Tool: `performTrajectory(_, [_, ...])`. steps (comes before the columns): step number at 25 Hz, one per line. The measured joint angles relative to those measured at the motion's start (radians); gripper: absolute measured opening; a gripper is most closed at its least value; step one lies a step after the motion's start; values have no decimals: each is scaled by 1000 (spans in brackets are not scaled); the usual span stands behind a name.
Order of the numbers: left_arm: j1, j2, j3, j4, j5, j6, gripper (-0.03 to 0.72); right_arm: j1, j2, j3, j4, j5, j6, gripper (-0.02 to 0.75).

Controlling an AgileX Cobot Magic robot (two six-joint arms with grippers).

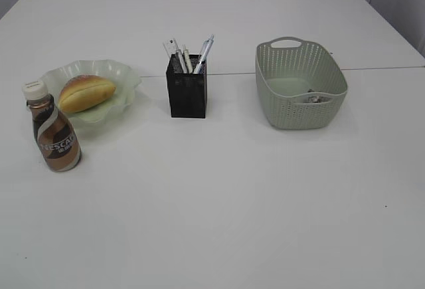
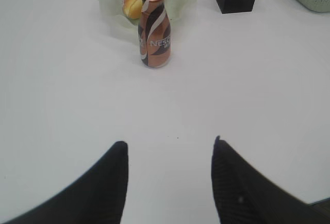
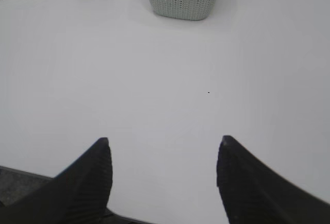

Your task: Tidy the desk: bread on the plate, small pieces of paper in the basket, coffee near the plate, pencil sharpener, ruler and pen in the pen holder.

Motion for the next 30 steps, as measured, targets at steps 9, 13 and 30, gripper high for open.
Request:
performTrajectory(9, [0, 0, 0, 0, 0, 0, 369, 0, 0, 0, 0, 0, 0, 471])
performTrajectory(13, [0, 0, 0, 0, 0, 0, 366, 0, 0, 0, 0, 0, 0, 471])
performTrajectory(30, [0, 0, 0, 0, 0, 0, 544, 0, 0, 0, 0, 0, 0, 471])
